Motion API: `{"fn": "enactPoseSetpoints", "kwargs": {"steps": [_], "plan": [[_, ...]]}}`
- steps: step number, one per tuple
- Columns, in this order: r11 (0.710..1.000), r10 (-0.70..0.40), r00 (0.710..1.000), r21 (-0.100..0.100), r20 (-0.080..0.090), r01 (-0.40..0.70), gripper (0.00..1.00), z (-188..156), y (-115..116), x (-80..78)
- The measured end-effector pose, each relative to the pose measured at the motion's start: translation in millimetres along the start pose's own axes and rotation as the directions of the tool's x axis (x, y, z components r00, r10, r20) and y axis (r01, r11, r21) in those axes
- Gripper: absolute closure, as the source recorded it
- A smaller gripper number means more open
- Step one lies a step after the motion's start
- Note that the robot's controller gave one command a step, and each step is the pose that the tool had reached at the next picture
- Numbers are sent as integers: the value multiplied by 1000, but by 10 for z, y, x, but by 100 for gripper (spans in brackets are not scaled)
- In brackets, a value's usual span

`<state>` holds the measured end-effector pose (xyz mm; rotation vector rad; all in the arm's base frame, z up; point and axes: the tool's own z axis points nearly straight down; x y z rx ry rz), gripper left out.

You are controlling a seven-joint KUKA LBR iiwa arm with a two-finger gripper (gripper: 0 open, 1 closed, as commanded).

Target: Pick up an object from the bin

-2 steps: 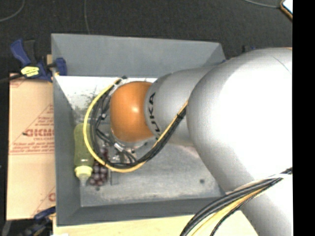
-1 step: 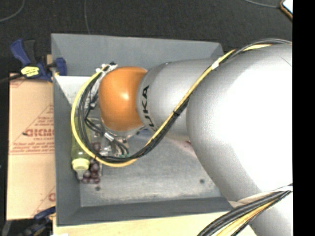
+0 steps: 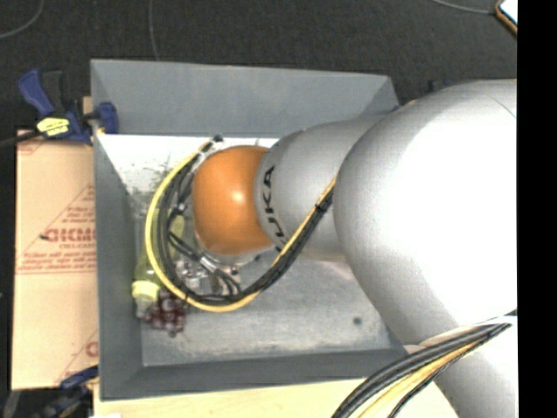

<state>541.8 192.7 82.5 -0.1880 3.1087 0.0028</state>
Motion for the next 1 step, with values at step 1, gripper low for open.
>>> {"fn": "enactPoseSetpoints", "kwargs": {"steps": [1], "plan": [[1000, 0, 1000, 0, 0, 0, 100, -1, 0, 1]]}}
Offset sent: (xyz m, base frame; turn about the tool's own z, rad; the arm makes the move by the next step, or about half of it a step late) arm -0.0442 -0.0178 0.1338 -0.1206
